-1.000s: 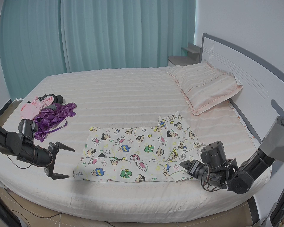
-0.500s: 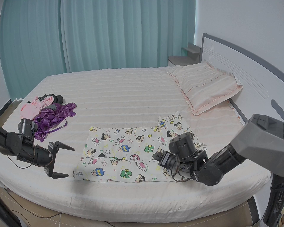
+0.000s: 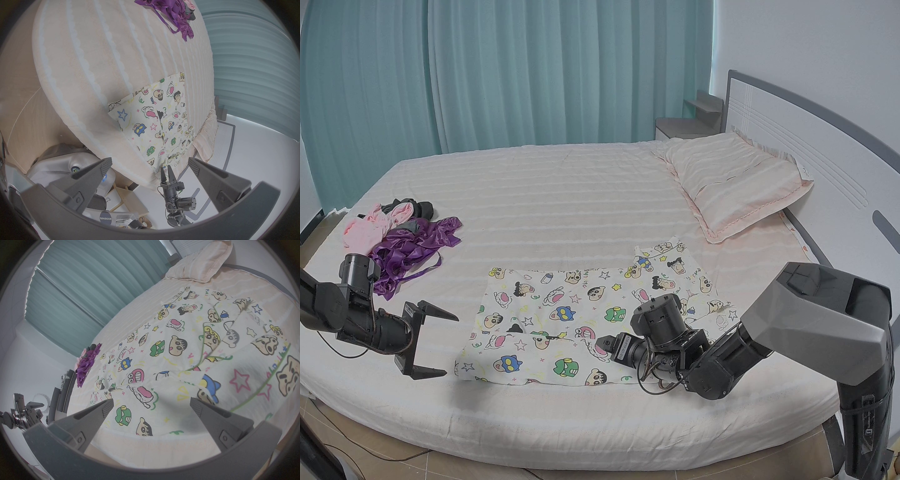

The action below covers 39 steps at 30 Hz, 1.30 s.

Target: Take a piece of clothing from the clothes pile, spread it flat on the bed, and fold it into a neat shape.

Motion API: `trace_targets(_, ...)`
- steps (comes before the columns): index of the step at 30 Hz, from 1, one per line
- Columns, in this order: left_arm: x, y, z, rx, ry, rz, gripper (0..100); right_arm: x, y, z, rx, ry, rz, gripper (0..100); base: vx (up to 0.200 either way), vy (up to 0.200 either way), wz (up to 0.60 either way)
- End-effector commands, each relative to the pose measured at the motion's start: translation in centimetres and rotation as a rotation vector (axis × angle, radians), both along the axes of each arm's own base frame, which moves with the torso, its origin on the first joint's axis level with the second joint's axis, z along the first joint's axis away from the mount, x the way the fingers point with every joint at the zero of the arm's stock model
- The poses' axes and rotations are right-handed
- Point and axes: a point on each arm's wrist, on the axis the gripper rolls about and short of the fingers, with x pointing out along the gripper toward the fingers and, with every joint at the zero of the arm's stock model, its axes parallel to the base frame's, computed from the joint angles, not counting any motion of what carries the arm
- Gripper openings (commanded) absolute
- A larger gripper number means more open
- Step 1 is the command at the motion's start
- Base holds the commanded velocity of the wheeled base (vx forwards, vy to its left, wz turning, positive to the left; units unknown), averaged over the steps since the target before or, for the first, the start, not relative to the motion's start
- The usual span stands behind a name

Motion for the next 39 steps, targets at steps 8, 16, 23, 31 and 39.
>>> trace_targets(8,0.0,0.0,0.0,-0.001,0.002,0.001,100,1.4,-0.9,-2.9,-0.005,-0.088,0.037,100,0.0,0.0,0.0)
trace_targets(16,0.0,0.0,-0.1,-0.001,0.004,0.001,100,2.6,-0.9,-2.7,-0.005,-0.201,0.062,100,0.0,0.0,0.0)
trace_targets(23,0.0,0.0,-0.1,-0.001,0.004,0.001,100,2.4,-1.1,-0.2,0.033,-0.259,0.062,100,0.0,0.0,0.0)
trace_targets(31,0.0,0.0,-0.1,-0.002,0.005,0.001,100,-1.1,-3.7,2.8,0.047,-0.27,0.057,100,0.0,0.0,0.0)
trace_targets(39,-0.2,0.0,-0.2,-0.004,0.008,0.0,100,-3.1,-11.2,4.9,0.022,-0.212,-0.198,100,0.0,0.0,0.0)
